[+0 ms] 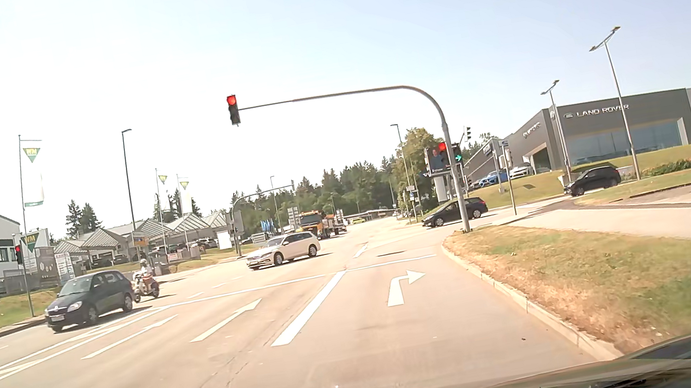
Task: Follow the waypoints while adhering to traffic rules and regulations
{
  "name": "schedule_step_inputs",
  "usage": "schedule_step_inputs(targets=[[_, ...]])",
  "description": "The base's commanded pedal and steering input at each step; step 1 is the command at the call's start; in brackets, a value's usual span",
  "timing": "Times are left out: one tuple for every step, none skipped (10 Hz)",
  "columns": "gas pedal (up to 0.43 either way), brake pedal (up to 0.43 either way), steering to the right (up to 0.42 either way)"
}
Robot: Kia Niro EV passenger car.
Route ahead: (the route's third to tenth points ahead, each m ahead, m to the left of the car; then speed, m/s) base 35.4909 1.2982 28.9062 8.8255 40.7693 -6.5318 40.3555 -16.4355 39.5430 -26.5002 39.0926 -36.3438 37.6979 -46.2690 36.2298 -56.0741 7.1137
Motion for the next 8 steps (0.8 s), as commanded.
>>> schedule_step_inputs(targets=[[0.000, 0.000, -0.004], [0.000, 0.000, -0.003], [0.000, 0.000, -0.003], [0.000, 0.000, -0.002], [0.000, 0.000, -0.002], [0.000, 0.000, -0.002], [0.000, 0.000, 0.000], [0.000, 0.000, 0.000]])
